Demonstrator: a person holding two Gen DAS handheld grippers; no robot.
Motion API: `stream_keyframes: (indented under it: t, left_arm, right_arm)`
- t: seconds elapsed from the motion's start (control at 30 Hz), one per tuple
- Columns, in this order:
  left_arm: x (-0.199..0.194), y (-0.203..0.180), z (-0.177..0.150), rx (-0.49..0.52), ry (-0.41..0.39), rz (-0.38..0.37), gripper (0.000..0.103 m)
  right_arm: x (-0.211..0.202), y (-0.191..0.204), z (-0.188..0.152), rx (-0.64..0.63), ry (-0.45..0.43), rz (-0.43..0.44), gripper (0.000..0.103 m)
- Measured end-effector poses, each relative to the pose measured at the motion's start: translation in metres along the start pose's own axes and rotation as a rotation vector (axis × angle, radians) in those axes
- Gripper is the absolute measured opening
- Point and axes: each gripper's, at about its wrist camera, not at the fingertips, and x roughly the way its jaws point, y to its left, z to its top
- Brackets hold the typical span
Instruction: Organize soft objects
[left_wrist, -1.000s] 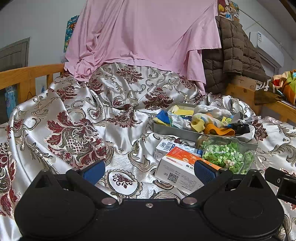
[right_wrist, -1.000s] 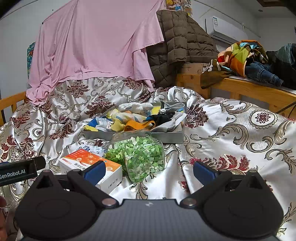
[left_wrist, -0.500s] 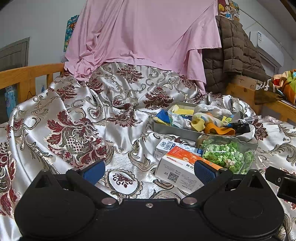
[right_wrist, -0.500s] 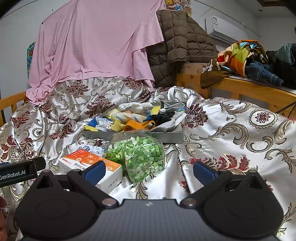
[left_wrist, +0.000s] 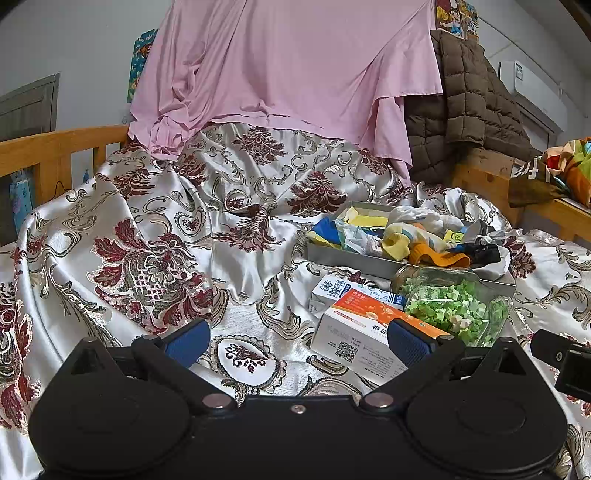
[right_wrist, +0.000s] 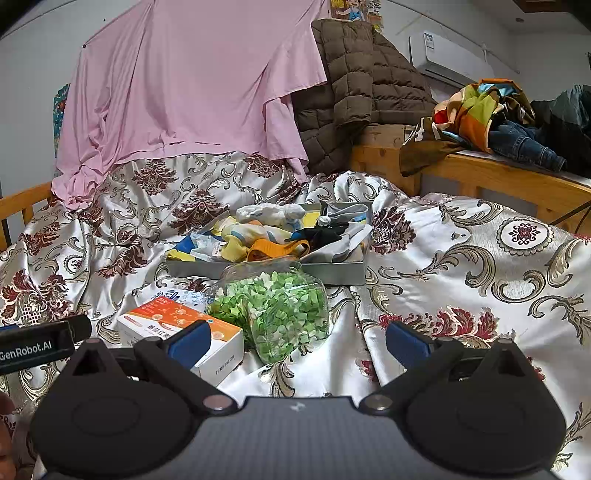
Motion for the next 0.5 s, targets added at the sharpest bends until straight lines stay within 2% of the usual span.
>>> stream_keyframes:
  t: [0.23,0.5]
  left_arm:
    - [0.0015,0.0020,-0.0038,0.004,0.010,-0.005,0.102]
    - [0.0019,-0.0039,-0.0023,0.069,0.013,0.010,0.102]
  right_arm:
    - [0.0002,-0.0001,0.0001,0.000,0.000,0.000,0.103]
    - [0.0011,-0.0011,-0.0015,0.003,0.002,-0.002,0.103]
